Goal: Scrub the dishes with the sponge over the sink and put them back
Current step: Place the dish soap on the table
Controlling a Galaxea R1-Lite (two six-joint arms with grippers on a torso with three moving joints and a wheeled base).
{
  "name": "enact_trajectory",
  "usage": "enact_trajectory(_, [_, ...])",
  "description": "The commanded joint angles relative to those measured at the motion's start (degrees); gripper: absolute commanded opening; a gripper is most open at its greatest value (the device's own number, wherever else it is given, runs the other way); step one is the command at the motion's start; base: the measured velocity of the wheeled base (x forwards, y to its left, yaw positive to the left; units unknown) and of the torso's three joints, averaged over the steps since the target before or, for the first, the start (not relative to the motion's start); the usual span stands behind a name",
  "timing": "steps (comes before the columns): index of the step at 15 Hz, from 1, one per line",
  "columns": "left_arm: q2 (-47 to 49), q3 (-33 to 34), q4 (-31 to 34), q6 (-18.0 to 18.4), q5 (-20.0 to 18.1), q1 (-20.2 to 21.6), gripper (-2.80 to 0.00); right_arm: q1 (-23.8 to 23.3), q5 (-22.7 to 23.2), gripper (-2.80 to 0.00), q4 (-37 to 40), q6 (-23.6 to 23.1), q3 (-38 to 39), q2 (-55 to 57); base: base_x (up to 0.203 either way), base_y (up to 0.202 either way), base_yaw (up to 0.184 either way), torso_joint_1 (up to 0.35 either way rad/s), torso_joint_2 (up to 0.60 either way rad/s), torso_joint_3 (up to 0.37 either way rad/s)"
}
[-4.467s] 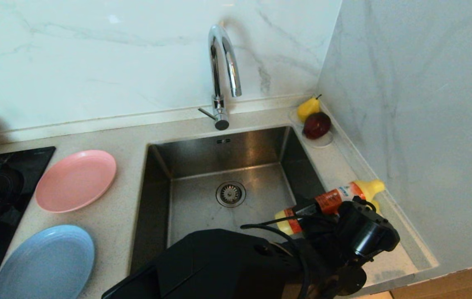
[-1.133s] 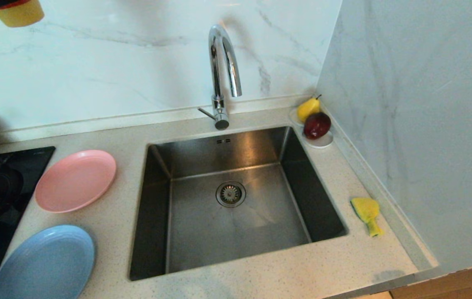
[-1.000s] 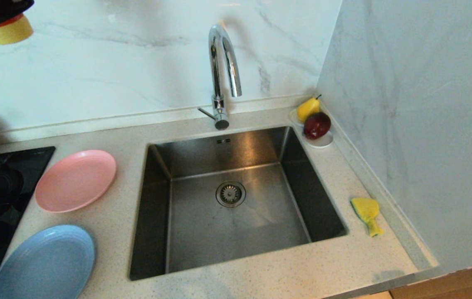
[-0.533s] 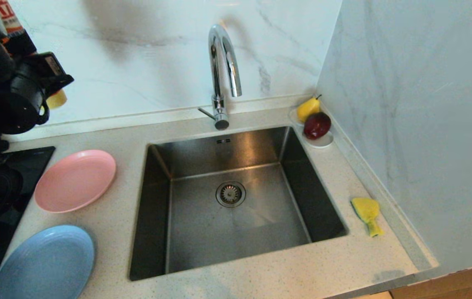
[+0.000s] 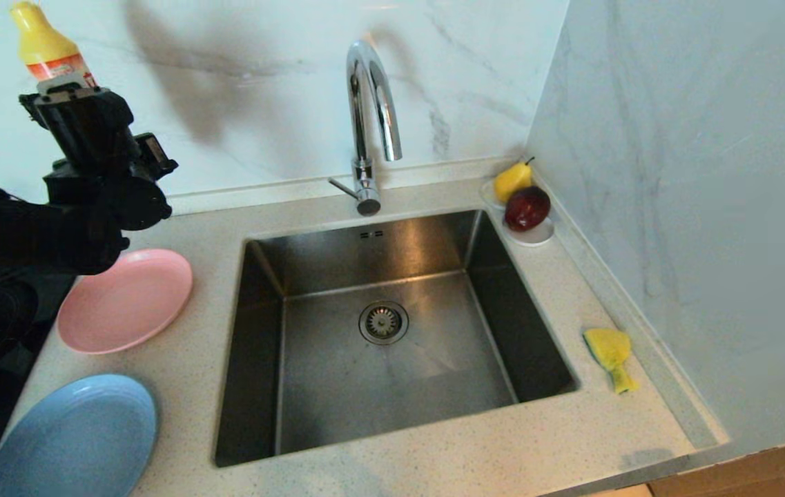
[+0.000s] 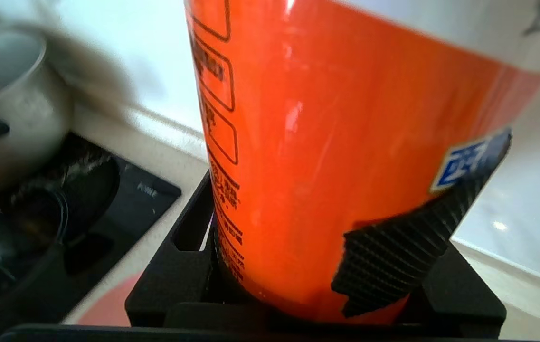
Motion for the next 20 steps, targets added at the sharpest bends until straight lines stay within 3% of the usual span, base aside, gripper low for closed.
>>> enact_trajectory(1, [7.1,-3.1,-0.5,-0.3,2.0,-0.3,-2.80,0.0,0.0,-2.80,0.0,0.0,0.0,0.0,0.000,0.000,0.000,0.000,0.00,0.000])
enact_trajectory(8, [18.3,-11.5,-5.5,0.0,2.8,-2.7,-2.80,0.0,0.0,-2.80,0.0,0.0,0.0,0.0,0.000,0.000,0.000,0.000,0.00,0.000])
enact_trajectory(20, [28.7,-20.1,-12.0,4.8,5.5,-3.1,-2.80,0.0,0.0,-2.80,0.0,0.0,0.0,0.0,0.000,0.000,0.000,0.000,0.00,0.000])
